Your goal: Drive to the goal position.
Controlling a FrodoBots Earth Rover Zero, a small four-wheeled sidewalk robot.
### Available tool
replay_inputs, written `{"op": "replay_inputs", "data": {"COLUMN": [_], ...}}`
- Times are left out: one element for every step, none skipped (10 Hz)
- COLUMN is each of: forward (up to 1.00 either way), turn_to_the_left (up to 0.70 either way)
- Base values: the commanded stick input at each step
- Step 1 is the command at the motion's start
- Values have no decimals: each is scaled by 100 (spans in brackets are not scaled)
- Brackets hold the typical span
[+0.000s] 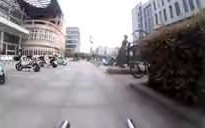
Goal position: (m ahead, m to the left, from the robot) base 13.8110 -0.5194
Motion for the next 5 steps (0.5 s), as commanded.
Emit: {"op": "replay_inputs", "data": {"forward": [70,70,70,70,70], "turn_to_the_left": [0,0,0,1,7]}}
